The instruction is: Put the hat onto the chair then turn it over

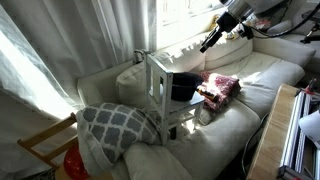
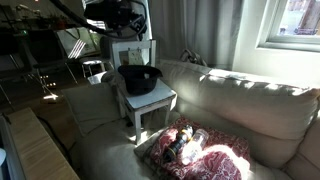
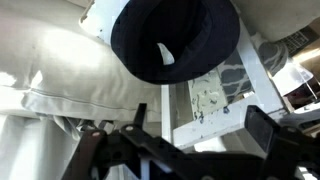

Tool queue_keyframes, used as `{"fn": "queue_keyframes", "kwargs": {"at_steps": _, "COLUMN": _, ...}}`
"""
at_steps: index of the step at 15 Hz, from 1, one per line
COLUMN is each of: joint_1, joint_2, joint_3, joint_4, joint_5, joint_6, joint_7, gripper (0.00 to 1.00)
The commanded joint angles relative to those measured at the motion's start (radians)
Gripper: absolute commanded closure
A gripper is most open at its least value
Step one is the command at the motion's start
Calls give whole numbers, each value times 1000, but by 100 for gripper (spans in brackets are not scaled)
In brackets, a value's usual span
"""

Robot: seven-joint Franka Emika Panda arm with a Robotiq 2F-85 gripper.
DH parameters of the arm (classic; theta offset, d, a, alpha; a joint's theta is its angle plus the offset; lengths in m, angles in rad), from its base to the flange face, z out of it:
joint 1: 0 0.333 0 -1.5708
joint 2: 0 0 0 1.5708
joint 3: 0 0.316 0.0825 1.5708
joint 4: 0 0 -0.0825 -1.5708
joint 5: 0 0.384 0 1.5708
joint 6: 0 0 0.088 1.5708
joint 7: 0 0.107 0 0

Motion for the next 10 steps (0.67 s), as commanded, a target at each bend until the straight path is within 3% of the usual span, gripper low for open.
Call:
{"fn": "queue_keyframes", "kwargs": {"at_steps": 1, "joint_1": 27, "joint_2": -12, "joint_3": -52, "joint_4": 198, "joint_5": -196, "joint_6": 136, "joint_7": 259, "gripper": 0}}
{"fn": "queue_keyframes", "kwargs": {"at_steps": 4, "joint_1": 22, "joint_2": -2, "joint_3": -55, "joint_4": 332, "joint_5": -255, "joint_6": 238, "joint_7": 358, "gripper": 0}}
{"fn": "queue_keyframes", "kwargs": {"at_steps": 5, "joint_1": -47, "joint_2": -2, "joint_3": 19, "joint_4": 368, "joint_5": -276, "joint_6": 255, "joint_7": 385, "gripper": 0}}
{"fn": "queue_keyframes", "kwargs": {"at_steps": 10, "joint_1": -66, "joint_2": 19, "joint_3": 74, "joint_4": 486, "joint_5": -404, "joint_6": 350, "joint_7": 431, "gripper": 0}}
